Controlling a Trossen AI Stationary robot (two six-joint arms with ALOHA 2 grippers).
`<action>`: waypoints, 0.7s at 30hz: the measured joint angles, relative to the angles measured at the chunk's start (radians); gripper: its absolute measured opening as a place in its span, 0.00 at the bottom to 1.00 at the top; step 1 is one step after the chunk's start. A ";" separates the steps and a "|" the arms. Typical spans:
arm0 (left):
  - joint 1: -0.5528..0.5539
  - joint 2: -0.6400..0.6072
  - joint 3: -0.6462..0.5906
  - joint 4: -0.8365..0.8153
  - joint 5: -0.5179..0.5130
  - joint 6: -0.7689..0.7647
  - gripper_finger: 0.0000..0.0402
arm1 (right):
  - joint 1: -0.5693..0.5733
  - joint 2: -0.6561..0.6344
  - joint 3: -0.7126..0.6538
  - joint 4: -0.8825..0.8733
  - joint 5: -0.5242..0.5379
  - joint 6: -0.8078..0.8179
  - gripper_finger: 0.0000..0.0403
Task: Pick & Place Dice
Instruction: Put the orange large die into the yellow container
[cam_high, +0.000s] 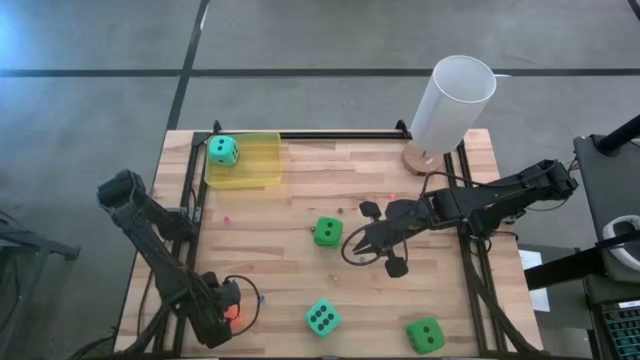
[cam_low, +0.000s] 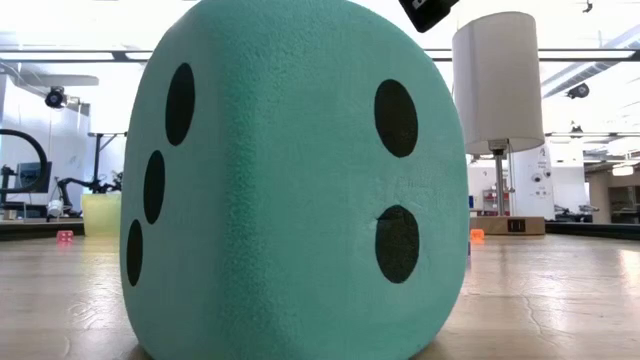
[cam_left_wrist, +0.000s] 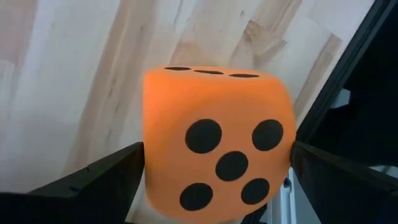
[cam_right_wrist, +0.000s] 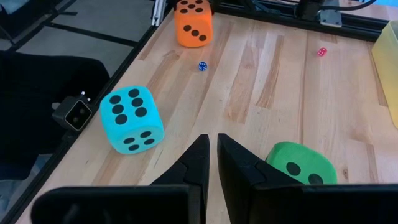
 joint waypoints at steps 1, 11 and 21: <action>0.001 0.000 -0.004 0.008 0.006 0.000 0.99 | 0.000 0.000 0.000 0.000 0.000 0.001 0.07; 0.000 0.000 -0.004 0.002 0.014 -0.008 0.99 | 0.000 0.000 0.000 0.000 0.000 0.002 0.07; 0.000 0.001 -0.005 -0.004 0.014 -0.012 0.90 | 0.000 -0.001 0.000 0.000 0.000 0.002 0.07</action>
